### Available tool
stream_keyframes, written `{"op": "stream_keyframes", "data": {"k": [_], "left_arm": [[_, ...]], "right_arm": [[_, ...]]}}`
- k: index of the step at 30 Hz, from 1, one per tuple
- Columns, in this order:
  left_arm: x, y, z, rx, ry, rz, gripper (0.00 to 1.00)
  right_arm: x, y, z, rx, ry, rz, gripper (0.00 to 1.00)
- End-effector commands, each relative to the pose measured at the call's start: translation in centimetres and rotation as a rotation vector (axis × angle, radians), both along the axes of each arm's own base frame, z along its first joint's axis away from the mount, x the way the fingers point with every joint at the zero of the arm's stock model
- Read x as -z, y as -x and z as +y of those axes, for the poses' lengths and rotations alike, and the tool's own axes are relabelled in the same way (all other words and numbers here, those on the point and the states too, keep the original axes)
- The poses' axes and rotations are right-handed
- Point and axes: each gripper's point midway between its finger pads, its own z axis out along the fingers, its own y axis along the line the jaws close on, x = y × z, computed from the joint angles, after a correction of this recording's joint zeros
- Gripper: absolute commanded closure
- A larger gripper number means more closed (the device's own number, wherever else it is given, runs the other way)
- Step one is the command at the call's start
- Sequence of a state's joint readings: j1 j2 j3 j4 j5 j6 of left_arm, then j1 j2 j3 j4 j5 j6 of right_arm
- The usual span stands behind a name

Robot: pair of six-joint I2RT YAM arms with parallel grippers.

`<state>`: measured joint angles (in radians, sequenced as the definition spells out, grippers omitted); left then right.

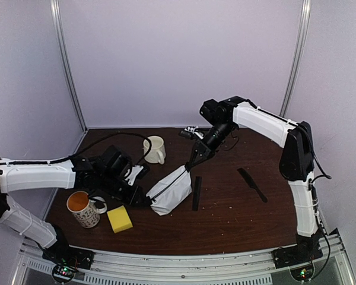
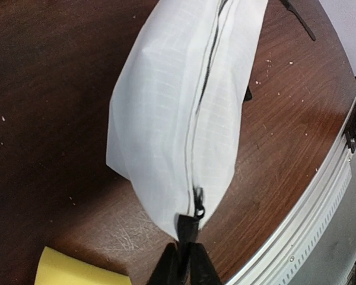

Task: Sort the hair-cutting tools
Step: Place the kit bag at the center of the board.

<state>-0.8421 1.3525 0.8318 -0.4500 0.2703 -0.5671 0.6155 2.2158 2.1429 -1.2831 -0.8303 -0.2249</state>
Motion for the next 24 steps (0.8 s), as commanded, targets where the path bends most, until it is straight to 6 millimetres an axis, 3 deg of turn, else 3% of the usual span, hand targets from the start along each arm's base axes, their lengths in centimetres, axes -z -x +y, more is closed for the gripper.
{"op": "stream_keyframes", "data": {"k": [1,3,7,11,16,22,24], "left_arm": [[-2.8,-2.6,-0.1,-0.05,0.011,-0.13,0.8],[-3.8,-2.9,0.3,-0.058,0.01,-0.168,0.64],[-6.5,-3.1,0.4,-0.041,0.057,-0.254,0.57],[-8.6,-4.3,1.3,-0.088,0.046,-0.353,0.56],[-9.9,-6.0,2.2,-0.146,0.007,-0.446,0.57],[-11.1,-6.6,2.0,-0.166,0.032,-0.48,0.57],[-11.3,-6.8,2.0,-0.173,0.033,-0.495,0.57]], "right_arm": [[-1.9,-0.8,-0.5,0.011,0.013,-0.085,0.83],[-2.8,-0.8,-1.5,0.014,0.018,-0.115,0.76],[-3.4,-1.6,-4.8,0.081,0.043,-0.157,0.66],[-0.8,-4.3,-8.5,0.244,0.208,-0.251,0.66],[4.8,-4.1,-10.8,0.282,0.379,-0.213,0.7],[5.2,-4.8,-17.7,0.379,0.565,-0.331,0.72],[5.9,-3.9,-20.4,0.394,0.639,-0.346,0.72]]}}
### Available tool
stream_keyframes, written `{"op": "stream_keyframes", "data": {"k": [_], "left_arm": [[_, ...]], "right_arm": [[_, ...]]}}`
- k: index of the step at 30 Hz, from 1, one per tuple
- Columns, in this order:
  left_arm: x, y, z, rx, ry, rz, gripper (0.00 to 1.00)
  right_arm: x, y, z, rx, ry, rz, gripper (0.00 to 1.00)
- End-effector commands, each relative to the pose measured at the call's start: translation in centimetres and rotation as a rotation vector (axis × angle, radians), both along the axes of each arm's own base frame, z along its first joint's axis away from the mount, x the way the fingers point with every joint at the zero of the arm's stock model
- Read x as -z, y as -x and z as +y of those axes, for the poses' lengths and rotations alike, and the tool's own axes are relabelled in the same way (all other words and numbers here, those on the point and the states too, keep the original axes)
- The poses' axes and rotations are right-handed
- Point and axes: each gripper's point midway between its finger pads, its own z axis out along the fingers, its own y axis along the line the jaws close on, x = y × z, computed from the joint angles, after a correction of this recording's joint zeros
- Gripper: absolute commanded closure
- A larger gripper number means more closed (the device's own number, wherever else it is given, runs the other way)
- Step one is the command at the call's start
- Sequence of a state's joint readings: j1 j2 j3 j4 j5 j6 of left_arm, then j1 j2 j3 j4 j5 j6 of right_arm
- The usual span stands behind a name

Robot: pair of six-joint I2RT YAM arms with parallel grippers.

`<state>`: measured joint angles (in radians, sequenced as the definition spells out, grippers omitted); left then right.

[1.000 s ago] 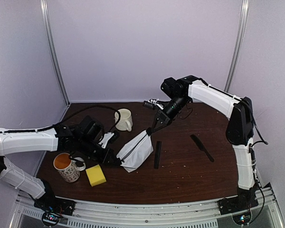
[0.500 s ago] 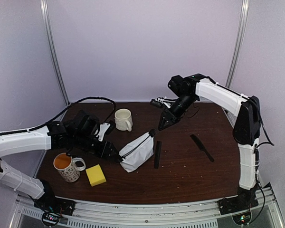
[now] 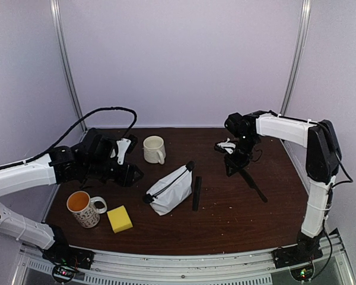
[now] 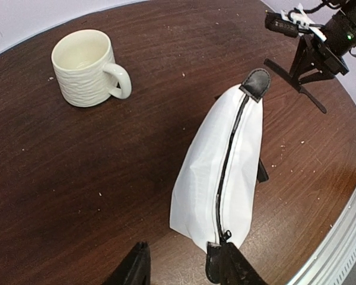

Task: Sort the hair-cutting tools
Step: Place the kit bag at the center of the board, then adjust the comb at the center of the board.

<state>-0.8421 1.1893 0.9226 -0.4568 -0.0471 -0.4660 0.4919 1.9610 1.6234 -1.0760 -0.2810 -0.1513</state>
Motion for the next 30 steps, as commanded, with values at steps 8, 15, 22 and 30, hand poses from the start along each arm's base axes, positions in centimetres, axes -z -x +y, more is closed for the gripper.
{"op": "stream_keyframes", "data": {"k": [8,15,22,30], "left_arm": [[-3.0,-2.5,-1.8,0.016,0.026,-0.115,0.57],[-3.5,-2.9,-2.6,0.039,0.019,-0.123,0.57],[-3.8,-3.1,-2.5,0.031,0.022,-0.136,0.57],[-3.8,-3.2,-2.4,0.024,0.022,-0.14,0.57]], "right_arm": [[0.9,1.1,-12.8,0.117,0.371,-0.138,0.63],[3.3,2.5,-13.0,0.1,0.351,-0.04,0.62],[6.0,3.8,-12.6,0.084,0.334,0.052,0.65],[7.7,4.0,-12.9,0.102,0.346,0.1,0.67]]}}
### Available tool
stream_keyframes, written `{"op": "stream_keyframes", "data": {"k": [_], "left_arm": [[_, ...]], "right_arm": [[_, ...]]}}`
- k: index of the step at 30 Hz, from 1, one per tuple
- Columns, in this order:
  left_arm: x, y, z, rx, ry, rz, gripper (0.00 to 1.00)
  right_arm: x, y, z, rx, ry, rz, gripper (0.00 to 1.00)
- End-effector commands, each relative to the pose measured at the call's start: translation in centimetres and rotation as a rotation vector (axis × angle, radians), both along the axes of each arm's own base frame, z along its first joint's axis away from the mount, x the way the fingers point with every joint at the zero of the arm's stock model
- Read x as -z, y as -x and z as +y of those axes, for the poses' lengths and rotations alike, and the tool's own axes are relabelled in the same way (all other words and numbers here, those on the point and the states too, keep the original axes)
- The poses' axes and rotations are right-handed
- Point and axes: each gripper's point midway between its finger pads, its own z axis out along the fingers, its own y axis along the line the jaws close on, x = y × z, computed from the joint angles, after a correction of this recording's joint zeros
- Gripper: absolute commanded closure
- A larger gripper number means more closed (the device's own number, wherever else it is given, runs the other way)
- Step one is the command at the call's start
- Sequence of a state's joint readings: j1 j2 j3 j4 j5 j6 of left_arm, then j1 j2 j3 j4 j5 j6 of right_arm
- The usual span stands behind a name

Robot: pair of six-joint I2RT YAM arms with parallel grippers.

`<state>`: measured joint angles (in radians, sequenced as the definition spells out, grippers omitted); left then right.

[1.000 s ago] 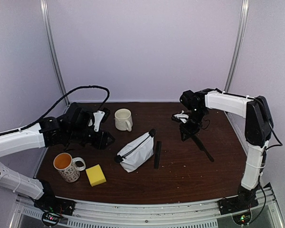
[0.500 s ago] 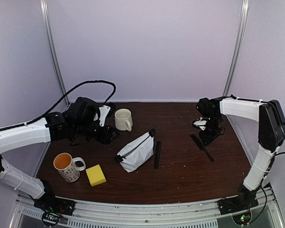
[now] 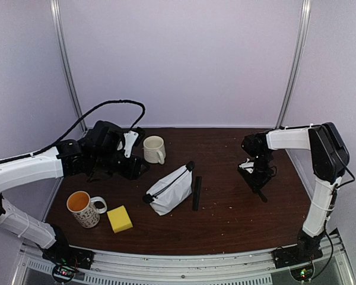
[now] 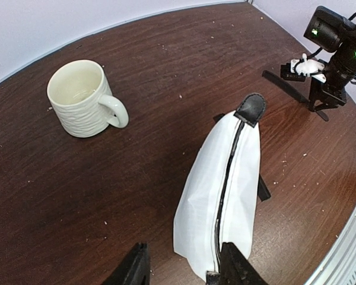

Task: Sort the hair-cutting tools
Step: Adjust the comb at the center of the board.

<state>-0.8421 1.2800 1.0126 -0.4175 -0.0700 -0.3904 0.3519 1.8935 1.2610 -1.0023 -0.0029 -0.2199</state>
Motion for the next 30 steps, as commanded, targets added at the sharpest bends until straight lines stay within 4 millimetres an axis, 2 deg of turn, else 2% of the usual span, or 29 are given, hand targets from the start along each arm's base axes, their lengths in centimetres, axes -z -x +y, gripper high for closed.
{"op": "stream_keyframes", "data": {"k": [1,7,11,15,18,22,26,30], "left_arm": [[-2.3,-1.0,-0.6,-0.006,0.046,-0.063,0.57],[-1.9,-1.1,-0.8,-0.001,0.044,-0.056,0.57],[-2.0,-1.2,-1.0,0.002,0.047,-0.057,0.57],[-2.3,-1.3,-1.0,0.002,0.049,-0.067,0.57],[-2.4,-1.3,-1.2,0.012,0.049,-0.07,0.57],[-2.6,-0.9,-2.4,0.082,0.073,-0.074,0.57],[-3.2,-0.5,-4.2,0.161,0.13,-0.072,0.57],[-2.8,-0.5,-5.6,0.208,0.136,-0.045,0.57]], "right_arm": [[0.8,0.0,-0.5,0.025,0.002,0.011,0.67],[1.5,0.2,-0.9,0.041,0.007,0.031,0.7],[1.7,0.5,-0.9,0.046,-0.003,0.05,0.79],[1.8,0.8,-1.0,0.027,0.008,0.053,0.94],[1.8,1.5,-0.5,-0.01,-0.001,0.068,1.0],[1.5,3.0,1.2,-0.105,-0.049,0.075,1.0],[1.5,4.1,1.2,-0.157,-0.066,0.081,1.0],[1.4,5.9,1.7,-0.241,-0.053,0.086,1.0]]}}
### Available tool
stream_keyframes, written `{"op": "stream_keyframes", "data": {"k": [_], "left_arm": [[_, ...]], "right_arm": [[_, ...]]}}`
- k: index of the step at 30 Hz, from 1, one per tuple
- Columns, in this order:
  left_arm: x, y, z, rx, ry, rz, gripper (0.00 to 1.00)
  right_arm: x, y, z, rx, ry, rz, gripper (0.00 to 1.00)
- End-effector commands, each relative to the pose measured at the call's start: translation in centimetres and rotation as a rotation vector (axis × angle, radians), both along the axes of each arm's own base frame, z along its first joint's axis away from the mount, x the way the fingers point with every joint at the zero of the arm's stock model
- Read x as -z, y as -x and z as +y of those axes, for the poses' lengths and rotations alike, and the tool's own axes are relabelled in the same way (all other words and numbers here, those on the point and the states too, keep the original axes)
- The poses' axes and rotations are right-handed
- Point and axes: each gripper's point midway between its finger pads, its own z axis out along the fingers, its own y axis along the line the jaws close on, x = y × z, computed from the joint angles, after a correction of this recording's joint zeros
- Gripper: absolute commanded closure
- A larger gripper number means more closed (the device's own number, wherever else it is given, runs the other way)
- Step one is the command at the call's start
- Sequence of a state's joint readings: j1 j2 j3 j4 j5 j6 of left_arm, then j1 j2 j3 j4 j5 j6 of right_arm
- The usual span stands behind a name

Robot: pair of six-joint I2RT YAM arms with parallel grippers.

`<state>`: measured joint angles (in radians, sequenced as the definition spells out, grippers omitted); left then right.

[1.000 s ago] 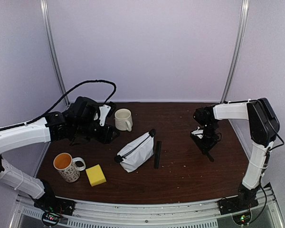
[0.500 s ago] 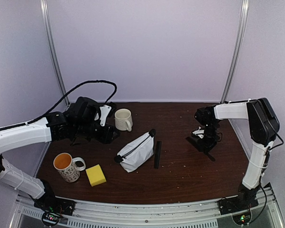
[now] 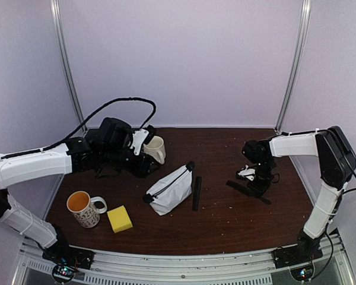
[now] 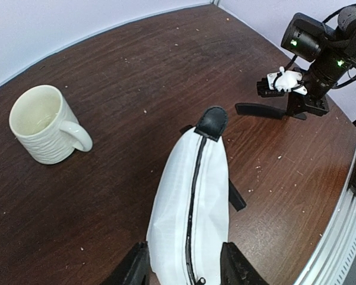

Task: Sort the hair-cutting tools
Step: Adjust the comb at the center of the board.

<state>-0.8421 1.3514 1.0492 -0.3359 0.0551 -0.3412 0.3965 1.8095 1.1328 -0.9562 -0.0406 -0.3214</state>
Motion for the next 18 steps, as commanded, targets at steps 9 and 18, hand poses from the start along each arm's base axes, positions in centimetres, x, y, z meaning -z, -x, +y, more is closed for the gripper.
{"op": "stream_keyframes", "data": {"k": [9,18], "left_arm": [[-1.8,-0.4,-2.6,0.089,0.085,-0.025,0.57],[-1.6,1.9,-3.5,0.247,0.128,-0.053,0.57]], "right_arm": [[1.1,6.3,4.2,-0.398,0.062,0.014,0.99],[0.6,9.2,11.1,-0.697,0.038,-0.064,0.98]]}}
